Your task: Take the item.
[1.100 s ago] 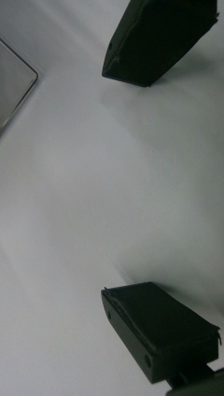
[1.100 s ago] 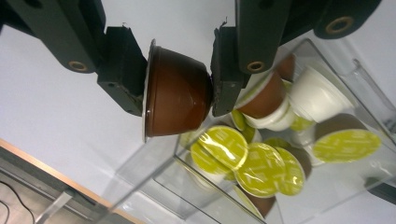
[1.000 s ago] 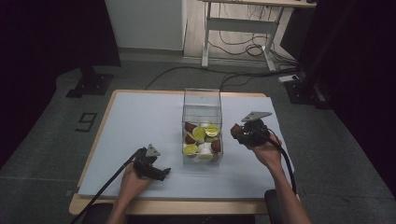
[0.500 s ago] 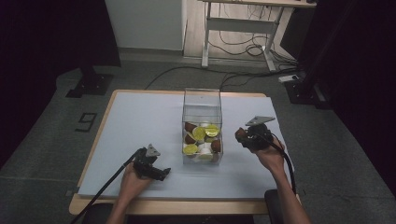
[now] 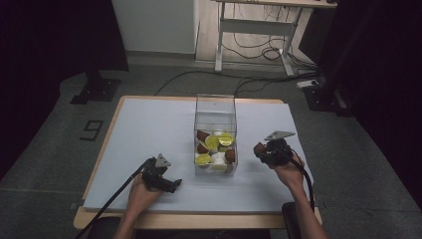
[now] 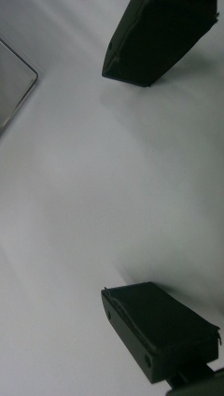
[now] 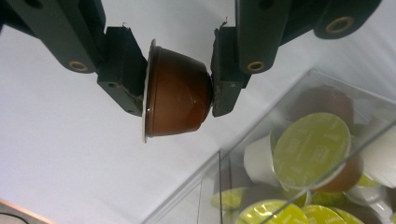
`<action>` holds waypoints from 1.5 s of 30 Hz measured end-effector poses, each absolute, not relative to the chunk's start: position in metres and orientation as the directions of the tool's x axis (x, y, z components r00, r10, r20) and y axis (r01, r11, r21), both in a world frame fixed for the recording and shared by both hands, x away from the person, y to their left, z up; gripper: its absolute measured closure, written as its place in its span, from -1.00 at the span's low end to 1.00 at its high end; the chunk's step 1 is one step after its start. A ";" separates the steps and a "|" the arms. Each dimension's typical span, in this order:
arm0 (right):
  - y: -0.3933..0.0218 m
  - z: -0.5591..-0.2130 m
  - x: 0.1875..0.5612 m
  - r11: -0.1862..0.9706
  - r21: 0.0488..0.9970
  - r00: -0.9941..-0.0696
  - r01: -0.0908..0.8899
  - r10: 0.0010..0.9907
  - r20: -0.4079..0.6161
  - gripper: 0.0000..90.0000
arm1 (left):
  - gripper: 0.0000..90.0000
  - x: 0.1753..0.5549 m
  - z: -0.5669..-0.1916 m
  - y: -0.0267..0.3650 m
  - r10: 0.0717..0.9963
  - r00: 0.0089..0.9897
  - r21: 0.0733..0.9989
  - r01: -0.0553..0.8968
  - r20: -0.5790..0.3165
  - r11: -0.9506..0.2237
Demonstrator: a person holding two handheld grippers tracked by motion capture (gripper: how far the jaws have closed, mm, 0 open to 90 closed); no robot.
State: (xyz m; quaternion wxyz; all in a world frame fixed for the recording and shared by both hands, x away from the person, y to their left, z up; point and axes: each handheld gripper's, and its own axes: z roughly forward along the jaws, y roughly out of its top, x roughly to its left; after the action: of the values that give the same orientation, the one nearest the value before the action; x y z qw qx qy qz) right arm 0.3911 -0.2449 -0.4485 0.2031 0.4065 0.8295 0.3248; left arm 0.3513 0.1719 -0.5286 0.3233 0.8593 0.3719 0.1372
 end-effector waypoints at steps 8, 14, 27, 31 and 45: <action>-0.248 -0.462 0.391 0.454 0.694 -0.580 0.558 0.812 -0.065 0.28 | -1.00 0.351 -0.529 0.172 0.729 0.685 0.658 0.551 -0.005 -0.513; -0.249 -0.471 0.391 0.465 0.676 -0.576 0.572 0.814 -0.073 0.28 | -1.00 0.351 -0.529 0.172 0.729 0.685 0.658 0.551 -0.005 -0.513; -0.251 -0.485 0.394 0.482 0.645 -0.567 0.594 0.819 -0.089 0.28 | -1.00 0.351 -0.529 0.172 0.729 0.685 0.659 0.551 -0.006 -0.513; -0.250 -0.489 0.395 0.491 0.635 -0.570 0.597 0.816 -0.095 0.28 | -1.00 0.351 -0.529 0.172 0.728 0.685 0.659 0.551 -0.006 -0.513; -0.248 -0.494 0.396 0.507 0.617 -0.579 0.602 0.809 -0.100 0.24 | -1.00 0.351 -0.529 0.172 0.728 0.685 0.659 0.551 -0.006 -0.513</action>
State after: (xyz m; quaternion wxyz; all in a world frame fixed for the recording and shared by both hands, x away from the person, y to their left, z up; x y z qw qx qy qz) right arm 0.3956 -0.2478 -0.4941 0.1919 0.4168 0.8465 0.2701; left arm 0.3512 0.1718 -0.5287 0.3241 0.8588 0.3723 0.1372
